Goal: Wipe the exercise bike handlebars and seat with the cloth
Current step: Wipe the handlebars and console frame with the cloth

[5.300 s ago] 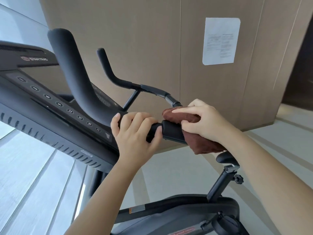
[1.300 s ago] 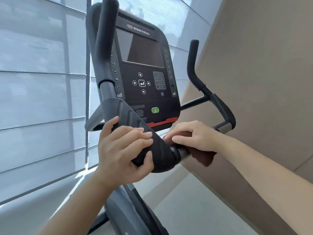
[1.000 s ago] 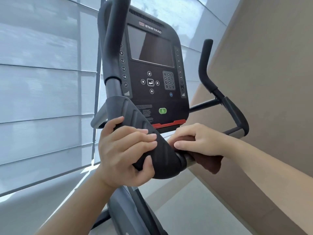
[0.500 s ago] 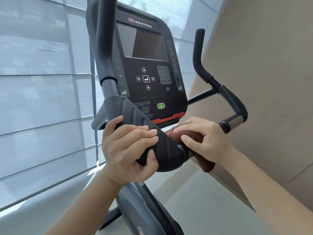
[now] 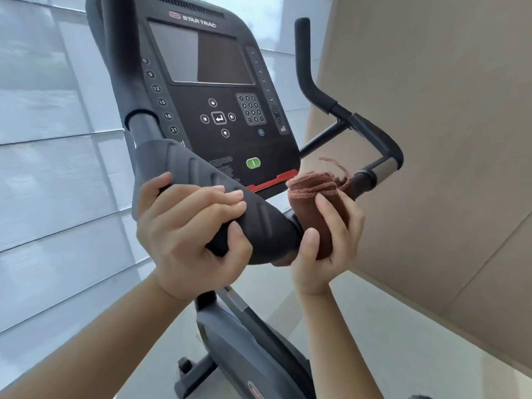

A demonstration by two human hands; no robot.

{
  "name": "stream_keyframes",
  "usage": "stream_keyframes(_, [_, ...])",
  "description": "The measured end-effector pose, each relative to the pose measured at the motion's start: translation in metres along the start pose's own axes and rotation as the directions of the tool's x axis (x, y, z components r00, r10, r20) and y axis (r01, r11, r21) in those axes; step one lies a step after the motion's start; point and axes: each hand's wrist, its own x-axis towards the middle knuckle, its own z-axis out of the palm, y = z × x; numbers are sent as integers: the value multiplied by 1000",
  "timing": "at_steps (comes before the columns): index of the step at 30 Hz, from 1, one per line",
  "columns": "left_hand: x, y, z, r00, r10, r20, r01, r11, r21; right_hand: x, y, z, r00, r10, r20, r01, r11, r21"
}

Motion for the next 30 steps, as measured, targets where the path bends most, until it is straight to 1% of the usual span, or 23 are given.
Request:
stream_keyframes(2, [1, 1, -1, 1000, -2, 18, 2, 1000, 4, 3, 14, -1, 999, -37, -31, 37, 999, 9])
stream_keyframes(4, [-1, 3, -1, 1000, -15, 16, 15, 1000, 13, 9, 29, 0, 992, -10, -122, 14, 999, 37])
stream_keyframes(8, [-3, 4, 0, 1000, -10, 10, 10, 1000, 7, 2, 34, 17, 931, 71, -359, -39, 995, 96])
stream_keyframes(10, [-3, 3, -1, 1000, -7, 26, 7, 1000, -16, -7, 25, 26, 900, 80, -428, -39, 994, 103])
stream_keyframes(12, [-2, 3, -1, 999, 1, 37, 0, 1000, -30, -13, 20, 31, 884, 72, -461, -28, 994, 101])
stream_keyframes(15, [-3, 2, 0, 999, 11, 38, -9, 999, -43, -15, 21, 32, 885, 35, -464, 3, 997, 81])
stream_keyframes(19, [-2, 2, 1, 1000, 20, 24, -20, 1000, -23, -10, 39, 25, 906, -121, -405, 159, 986, 60])
stream_keyframes(21, [-1, 2, 1, 999, 24, 22, -23, 999, -29, 1, 56, 17, 928, -127, -351, 153, 987, 50])
stream_keyframes(23, [-1, 2, 1, 999, 24, 22, -23, 999, -36, 13, 65, 8, 947, -75, -311, 91, 995, 37])
stream_keyframes(25, [-2, 2, 1, 1000, 22, 20, -21, 999, -34, 10, 56, 8, 952, -44, -303, 58, 998, 36])
stream_keyframes(26, [-3, 2, 1, 1000, 20, 18, -19, 999, -35, 3, 46, 11, 952, -55, -300, 71, 997, 41])
stream_keyframes(28, [-3, 3, 1, 1000, 18, 14, -18, 999, -35, -13, 23, 20, 950, -119, -290, 143, 988, 63])
stream_keyframes(30, [-1, 3, 0, 1000, 14, 26, -13, 999, -36, -16, 17, 23, 942, -174, -285, 204, 976, 76])
